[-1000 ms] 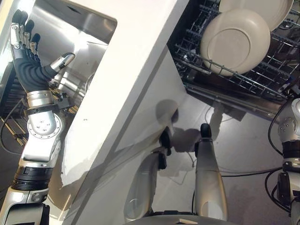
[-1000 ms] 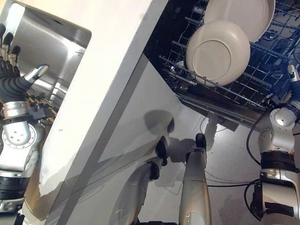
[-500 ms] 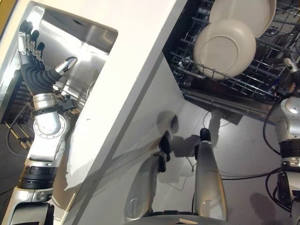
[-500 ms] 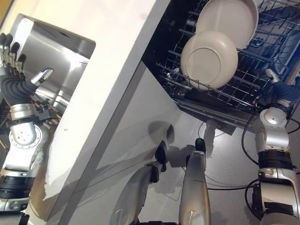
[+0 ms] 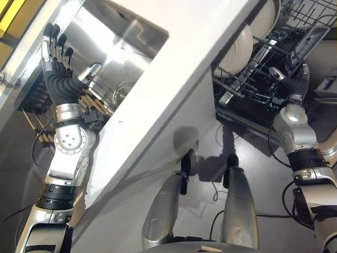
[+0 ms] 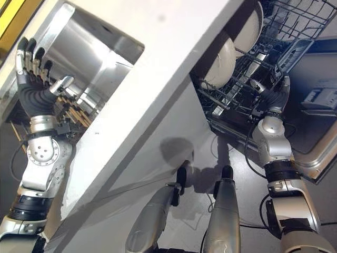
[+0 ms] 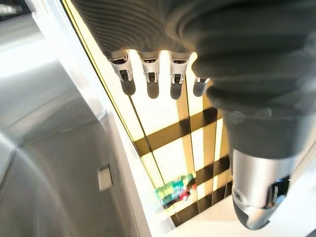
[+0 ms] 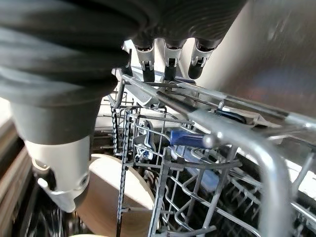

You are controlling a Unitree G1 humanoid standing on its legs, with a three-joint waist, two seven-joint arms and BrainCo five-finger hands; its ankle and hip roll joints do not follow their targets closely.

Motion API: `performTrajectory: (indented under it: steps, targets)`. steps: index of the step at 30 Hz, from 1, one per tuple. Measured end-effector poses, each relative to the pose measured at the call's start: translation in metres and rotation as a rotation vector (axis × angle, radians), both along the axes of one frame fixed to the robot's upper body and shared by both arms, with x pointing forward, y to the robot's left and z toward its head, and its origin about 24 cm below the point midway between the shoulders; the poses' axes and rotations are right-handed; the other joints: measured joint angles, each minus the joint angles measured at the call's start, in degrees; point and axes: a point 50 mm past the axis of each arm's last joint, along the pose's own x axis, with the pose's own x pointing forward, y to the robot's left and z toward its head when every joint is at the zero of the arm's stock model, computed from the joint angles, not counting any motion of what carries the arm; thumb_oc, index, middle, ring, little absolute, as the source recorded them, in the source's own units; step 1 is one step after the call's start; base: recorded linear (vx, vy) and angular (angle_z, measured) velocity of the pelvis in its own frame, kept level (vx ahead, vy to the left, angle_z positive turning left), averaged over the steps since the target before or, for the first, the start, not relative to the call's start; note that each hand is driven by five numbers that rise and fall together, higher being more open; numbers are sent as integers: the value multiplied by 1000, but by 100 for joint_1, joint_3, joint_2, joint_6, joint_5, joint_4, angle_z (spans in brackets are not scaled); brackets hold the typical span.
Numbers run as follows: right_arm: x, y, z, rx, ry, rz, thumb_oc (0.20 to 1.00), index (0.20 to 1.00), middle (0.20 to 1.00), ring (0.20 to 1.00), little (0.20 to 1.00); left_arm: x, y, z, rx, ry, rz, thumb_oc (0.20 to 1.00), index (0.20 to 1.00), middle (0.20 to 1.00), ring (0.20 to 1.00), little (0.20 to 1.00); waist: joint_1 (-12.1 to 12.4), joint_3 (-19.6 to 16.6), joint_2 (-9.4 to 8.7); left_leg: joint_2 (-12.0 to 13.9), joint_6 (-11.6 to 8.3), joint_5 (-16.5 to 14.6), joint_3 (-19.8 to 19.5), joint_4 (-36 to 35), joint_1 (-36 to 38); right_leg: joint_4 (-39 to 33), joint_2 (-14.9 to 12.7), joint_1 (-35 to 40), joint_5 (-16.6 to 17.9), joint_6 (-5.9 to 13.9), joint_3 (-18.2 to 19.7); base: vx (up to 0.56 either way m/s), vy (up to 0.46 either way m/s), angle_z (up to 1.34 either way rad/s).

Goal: Pick up plates and place into dishwasher.

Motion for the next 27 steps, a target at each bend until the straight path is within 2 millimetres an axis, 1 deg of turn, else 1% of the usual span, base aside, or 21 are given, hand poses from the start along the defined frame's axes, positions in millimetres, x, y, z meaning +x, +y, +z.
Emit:
performTrajectory:
  steps: [3,8,11,16,20,24,27]
  targets:
    - [1,1,4,1,-17,-2,1000,1000,1000,1000,1000,0,1,1,2,0,2,1000,1000,1000,1000,1000,133,0,0,-36,3,0,11,37,-50,71,-99,3,-35,29,-82,58,75,22]
    - [4,3,9,23,-30,2,1000,1000,1000,1000,1000,1,3,3,-5,-1,-9,1000,1000,1000,1000,1000,178,0,1,-31,39,23,5,57,-99,104,-189,105,-116,29,-321,31,14,24]
    - [7,3,11,32,-40,4,1000,1000,1000,1000,1000,3,4,1,-6,10,-9,1000,1000,1000,1000,1000,281,-1,1,-21,40,25,0,27,-103,88,-202,118,-126,26,-348,12,-16,3]
    - [9,3,9,77,-68,9,1000,1000,1000,1000,1000,6,9,-4,-9,34,1,1000,1000,1000,1000,1000,300,0,0,-10,54,72,-31,-108,-9,-10,-232,231,-122,29,-436,-1,-56,7]
    - [10,0,7,114,-81,-1,1000,1000,1000,1000,1000,8,15,-15,-18,87,8,1000,1000,1000,1000,1000,320,2,-2,-23,83,194,-48,-325,97,-150,-291,390,-98,55,-553,-22,-62,14]
    - [14,0,17,155,-112,8,1000,1000,1000,1000,1000,8,22,-20,-24,112,9,1000,1000,1000,1000,1000,396,2,-3,-48,120,332,-37,-541,218,-246,-363,431,-48,93,-579,-32,-14,8]
    - [15,1,20,139,-119,33,1000,1000,1000,1000,1000,7,24,-21,-21,114,3,1000,1000,1000,1000,1000,448,3,-4,-81,161,446,-18,-743,378,-367,-409,550,10,130,-591,-41,28,6]
